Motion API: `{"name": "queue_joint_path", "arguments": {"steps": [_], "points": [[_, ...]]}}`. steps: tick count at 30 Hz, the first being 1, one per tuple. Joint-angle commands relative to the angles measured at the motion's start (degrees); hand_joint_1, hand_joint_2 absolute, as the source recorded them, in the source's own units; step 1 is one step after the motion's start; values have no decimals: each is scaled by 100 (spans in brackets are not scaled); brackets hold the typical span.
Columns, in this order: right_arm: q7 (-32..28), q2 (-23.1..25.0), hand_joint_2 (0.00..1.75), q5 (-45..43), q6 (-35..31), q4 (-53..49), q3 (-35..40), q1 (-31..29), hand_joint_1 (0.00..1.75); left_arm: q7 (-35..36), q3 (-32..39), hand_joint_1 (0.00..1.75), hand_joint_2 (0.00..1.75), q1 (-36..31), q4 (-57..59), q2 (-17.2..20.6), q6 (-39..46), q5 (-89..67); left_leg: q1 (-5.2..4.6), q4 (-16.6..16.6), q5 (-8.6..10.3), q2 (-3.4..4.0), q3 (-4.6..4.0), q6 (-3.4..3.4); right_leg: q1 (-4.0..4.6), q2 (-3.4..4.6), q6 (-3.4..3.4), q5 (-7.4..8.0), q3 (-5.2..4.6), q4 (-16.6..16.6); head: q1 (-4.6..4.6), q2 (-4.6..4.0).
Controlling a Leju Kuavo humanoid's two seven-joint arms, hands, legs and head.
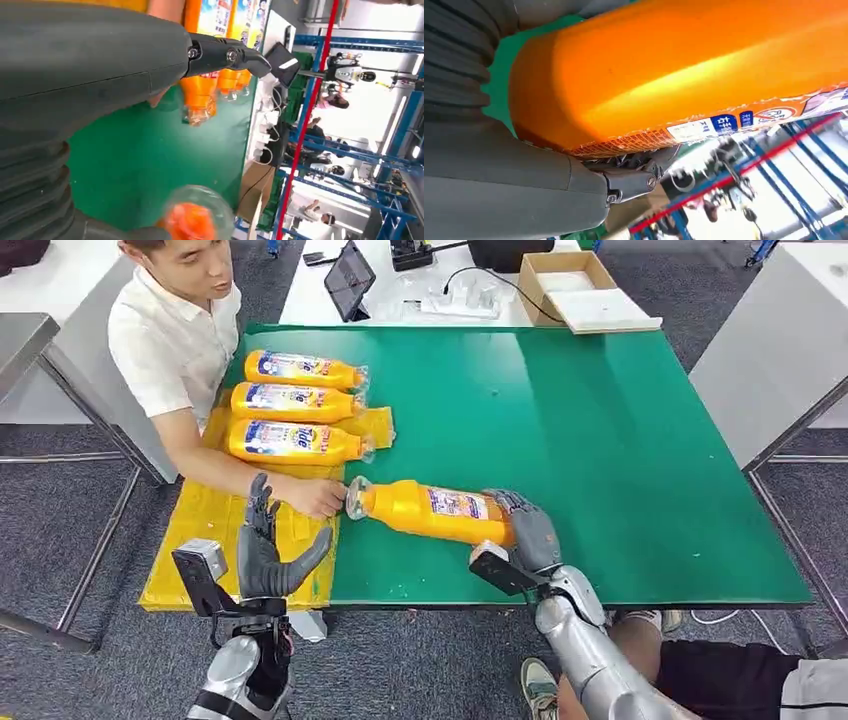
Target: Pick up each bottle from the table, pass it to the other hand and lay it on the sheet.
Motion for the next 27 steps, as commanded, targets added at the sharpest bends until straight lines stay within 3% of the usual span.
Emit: {"name": "queue_joint_path", "arguments": {"steps": [1,5,8,17,27], "points": [[-429,179,175,-618,-618,-2255,87,774,175,-127,-315,0,175,63,722,225,-244,-487,-3,-9,-12,-4,25,-8,-2,-6,-10,-16,26,-3,0,0],[-576,242,175,-908,-778,-2557,81,912,175,-389,-613,0,175,216,683,303,-525,-1104,-3,-13,-15,0,28,-11,-3,-1,-13,-16,29,-7,0,0],[-858,331,175,-1161,-522,-2402,233,769,175,-1004,-857,0,175,386,162,415,-765,-1539,-3,-3,-9,-5,-1,-6,-5,2,-5,-8,3,-2,0,0],[-849,825,175,-1279,-11,-1608,955,467,175,-941,-768,0,175,461,-72,204,-1376,-920,3,-2,-17,21,13,-14,3,19,-11,-11,9,1,0,0],[-870,1170,175,-1550,-99,-690,1828,522,175,-733,-710,0,175,258,43,-37,-1252,-56,10,-9,-13,7,19,-12,8,8,-9,-12,20,-8,0,0]]}}
